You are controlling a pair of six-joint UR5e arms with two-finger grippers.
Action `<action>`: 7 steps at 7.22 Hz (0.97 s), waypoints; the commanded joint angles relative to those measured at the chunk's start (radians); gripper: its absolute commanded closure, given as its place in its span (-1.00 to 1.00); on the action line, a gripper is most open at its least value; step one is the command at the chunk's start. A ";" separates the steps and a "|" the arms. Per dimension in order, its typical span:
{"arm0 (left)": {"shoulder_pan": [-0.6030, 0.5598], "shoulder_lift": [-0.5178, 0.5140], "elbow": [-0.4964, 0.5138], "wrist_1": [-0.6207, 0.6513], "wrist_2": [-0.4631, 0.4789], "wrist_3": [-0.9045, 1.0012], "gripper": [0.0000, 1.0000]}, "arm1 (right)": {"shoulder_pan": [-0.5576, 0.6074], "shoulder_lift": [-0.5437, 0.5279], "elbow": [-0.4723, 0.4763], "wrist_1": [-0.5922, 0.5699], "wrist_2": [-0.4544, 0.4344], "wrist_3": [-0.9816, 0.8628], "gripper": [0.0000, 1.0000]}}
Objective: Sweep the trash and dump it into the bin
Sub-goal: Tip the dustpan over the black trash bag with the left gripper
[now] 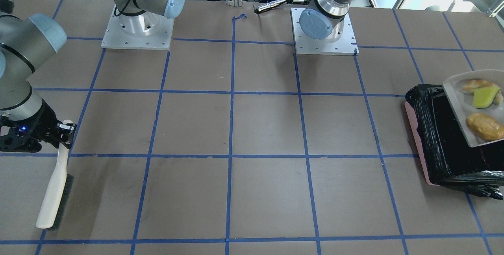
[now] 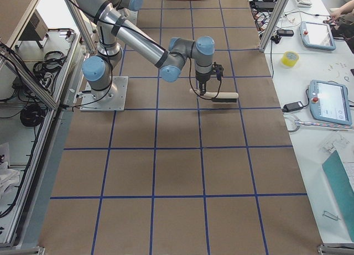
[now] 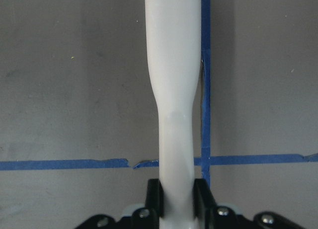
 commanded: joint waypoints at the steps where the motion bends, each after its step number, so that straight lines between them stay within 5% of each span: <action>1: -0.141 -0.009 -0.023 0.160 0.225 -0.002 1.00 | -0.024 0.005 0.004 0.001 0.003 -0.010 1.00; 4: -0.313 -0.026 -0.036 0.280 0.504 0.015 1.00 | -0.044 0.003 0.022 0.001 0.026 -0.031 1.00; 7: -0.344 -0.021 -0.020 0.378 0.452 0.016 1.00 | -0.044 0.002 0.033 0.001 0.024 -0.033 1.00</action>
